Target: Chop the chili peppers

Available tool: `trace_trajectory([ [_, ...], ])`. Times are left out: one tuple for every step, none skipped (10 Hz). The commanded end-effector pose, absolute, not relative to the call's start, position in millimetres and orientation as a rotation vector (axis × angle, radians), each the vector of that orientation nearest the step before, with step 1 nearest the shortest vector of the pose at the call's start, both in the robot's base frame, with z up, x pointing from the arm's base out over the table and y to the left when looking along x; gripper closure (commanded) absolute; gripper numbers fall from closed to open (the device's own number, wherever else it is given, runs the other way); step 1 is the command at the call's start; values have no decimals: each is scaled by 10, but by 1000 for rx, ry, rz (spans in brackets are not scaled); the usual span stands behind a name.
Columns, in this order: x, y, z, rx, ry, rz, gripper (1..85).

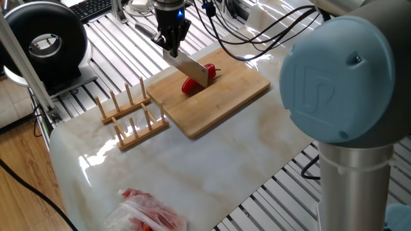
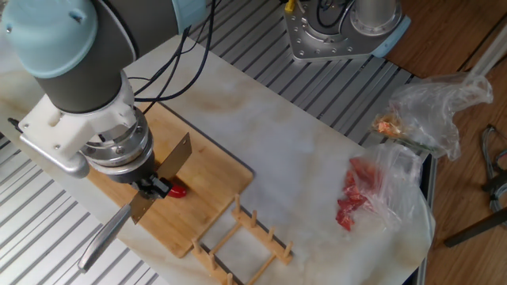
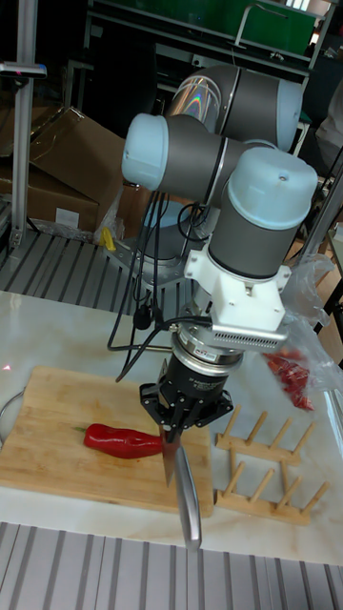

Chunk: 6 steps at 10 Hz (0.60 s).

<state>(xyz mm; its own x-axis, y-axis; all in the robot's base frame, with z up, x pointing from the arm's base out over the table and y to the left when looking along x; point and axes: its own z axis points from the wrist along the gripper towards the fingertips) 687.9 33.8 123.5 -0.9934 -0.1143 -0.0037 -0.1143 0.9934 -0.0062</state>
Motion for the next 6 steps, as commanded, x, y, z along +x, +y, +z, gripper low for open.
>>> trace_trajectory([
  [6900,400,1225,-172,3129,37,843],
  [6896,402,1228,-165,3131,37,843],
  [6889,398,1234,-155,3133,35,843],
  [6884,386,1233,-153,3135,30,843],
  [6892,379,1229,-153,3132,30,843],
  [6910,398,1228,-147,3126,41,843],
])
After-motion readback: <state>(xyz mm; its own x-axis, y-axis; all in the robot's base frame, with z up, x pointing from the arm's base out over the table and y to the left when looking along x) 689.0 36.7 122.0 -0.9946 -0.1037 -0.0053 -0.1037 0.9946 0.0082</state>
